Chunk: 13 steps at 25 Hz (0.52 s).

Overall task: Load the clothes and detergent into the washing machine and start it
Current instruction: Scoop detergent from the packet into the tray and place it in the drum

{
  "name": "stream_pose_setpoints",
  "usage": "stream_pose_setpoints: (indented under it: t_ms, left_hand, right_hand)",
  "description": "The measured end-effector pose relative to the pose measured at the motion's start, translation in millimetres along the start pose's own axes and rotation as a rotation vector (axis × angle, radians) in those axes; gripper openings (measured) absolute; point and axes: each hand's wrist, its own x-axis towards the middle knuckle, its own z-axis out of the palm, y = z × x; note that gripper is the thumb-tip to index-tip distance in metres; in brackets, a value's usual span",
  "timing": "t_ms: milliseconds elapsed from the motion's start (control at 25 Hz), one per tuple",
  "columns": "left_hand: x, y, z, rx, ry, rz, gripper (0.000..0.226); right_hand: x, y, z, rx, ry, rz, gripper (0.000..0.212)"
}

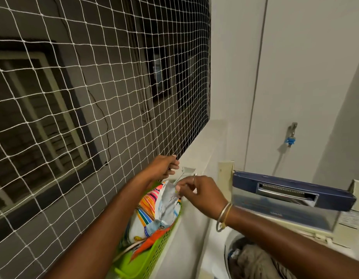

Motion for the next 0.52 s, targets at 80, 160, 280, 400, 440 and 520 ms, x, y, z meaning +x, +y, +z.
stream_pose_setpoints:
  t_ms: [80,160,280,400,440,520]
  left_hand:
    - [-1,-4,-1,0.022,-0.002,-0.003,0.040]
    - [0,-12,-4,0.054,-0.018,0.001,0.039]
    - [-1,-19,-8,0.061,-0.022,0.020,0.038]
    - [-14,-21,-9,0.032,-0.040,0.084,0.039]
    - [-22,-20,-11,0.030,-0.047,0.103,0.042]
    - [-37,-22,-16,0.038,-0.087,0.127,0.048]
  right_hand:
    - [-3,-3,14,-0.204,-0.027,-0.135,0.020]
    - [-3,-2,26,-0.368,-0.058,-0.272,0.025]
    - [0,0,34,-0.434,-0.083,-0.326,0.028]
    - [-1,-2,44,-0.406,-0.138,-0.330,0.027]
    - [-2,-3,46,-0.383,-0.148,-0.319,0.027]
    - [-2,-3,42,-0.309,-0.120,-0.264,0.026]
